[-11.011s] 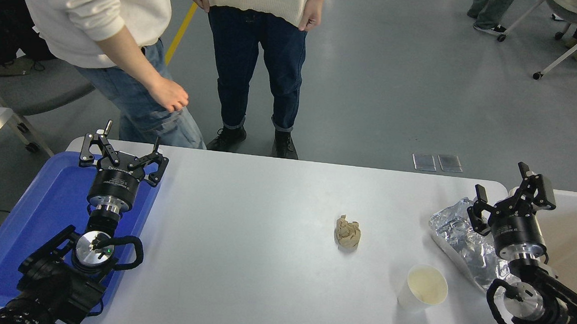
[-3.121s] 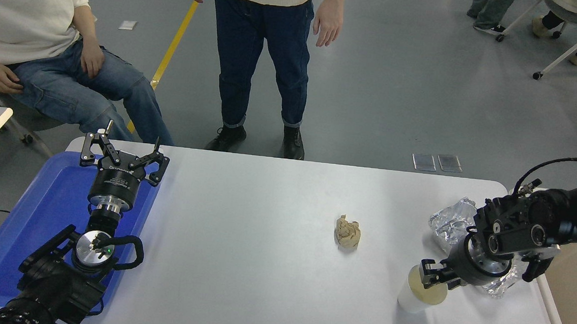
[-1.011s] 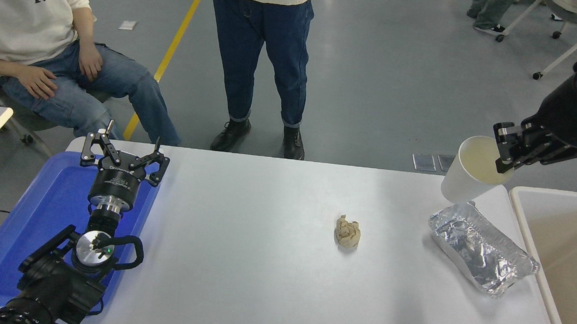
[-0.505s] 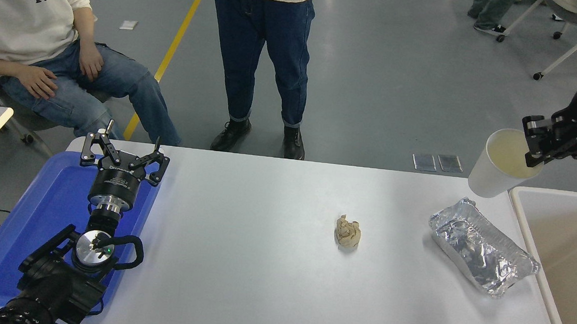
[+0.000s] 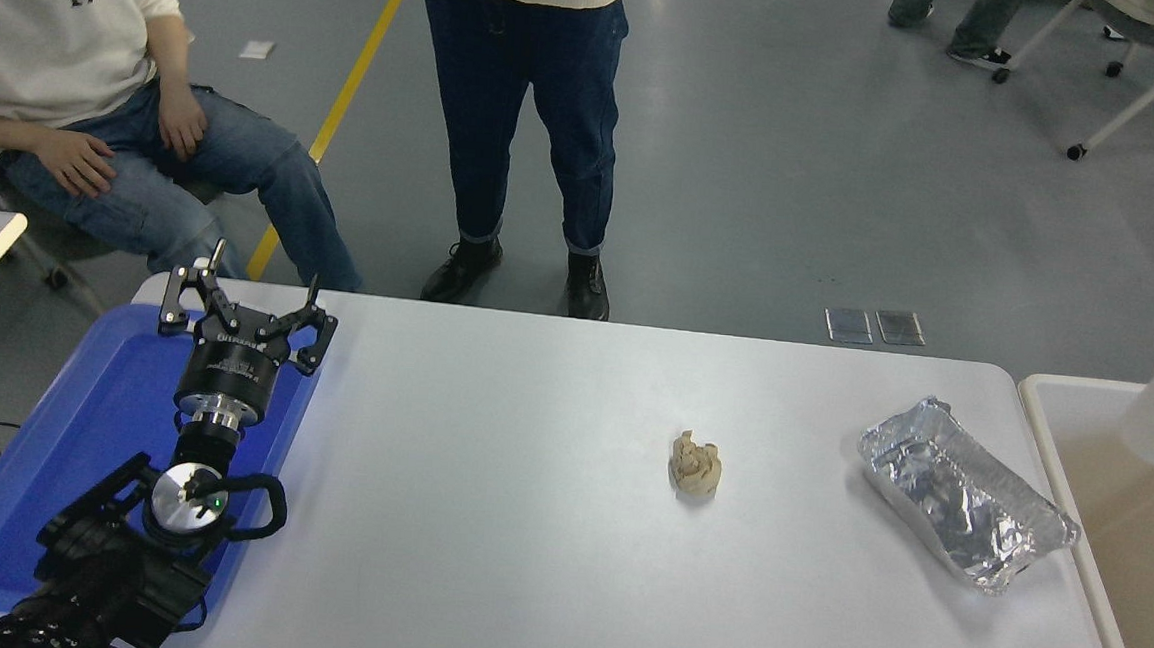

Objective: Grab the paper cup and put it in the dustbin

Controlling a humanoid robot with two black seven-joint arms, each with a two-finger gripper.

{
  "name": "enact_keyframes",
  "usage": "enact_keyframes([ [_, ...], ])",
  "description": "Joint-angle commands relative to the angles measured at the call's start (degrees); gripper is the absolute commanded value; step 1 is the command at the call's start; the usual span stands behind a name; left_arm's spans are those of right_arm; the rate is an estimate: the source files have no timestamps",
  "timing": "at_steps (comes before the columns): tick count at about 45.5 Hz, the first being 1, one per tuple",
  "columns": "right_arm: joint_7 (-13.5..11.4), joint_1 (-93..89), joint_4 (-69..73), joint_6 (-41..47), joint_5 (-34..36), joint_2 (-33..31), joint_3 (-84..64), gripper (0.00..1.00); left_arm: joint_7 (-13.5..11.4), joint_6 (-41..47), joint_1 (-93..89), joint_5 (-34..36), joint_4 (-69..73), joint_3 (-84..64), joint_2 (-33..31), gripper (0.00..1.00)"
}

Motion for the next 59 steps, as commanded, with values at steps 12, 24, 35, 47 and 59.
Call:
enact_keyframes([
  [12, -0.04, -12.68, -10.81, 0.00, -5.71, -8.57, 3.75, 0.00, 0.12, -0.02, -0.09, 0.09, -0.09, 0.09, -0.01, 1.00],
  [24, -0.04, -14.44, -11.43, 0.00, -5.63, -10.15, 8.41, 0.00, 0.20, -0.02, -0.09, 0.09, -0.09, 0.09, -0.01, 1.00],
  [35, 0.05, -23.21, -16.52, 0.00, -5.19, -10.24, 16.58, 0.00, 0.20, -0.02, -0.09, 0.09, -0.09, 0.09, -0.01, 1.00],
  [47, 0.05, -40.53, -17.23, 0.00, -4.75, -10.42, 28.45, 0.00, 0.12, -0.02, -0.09, 0.09, -0.09, 0.09, -0.01, 1.00],
  [59, 0.05, -55.74, -23.20, -15.98, 3.77, -9.89, 36.54, 0.00, 0.12, -0.02, -0.09, 0.09, 0.00, 0.09, -0.01, 1.00],
])
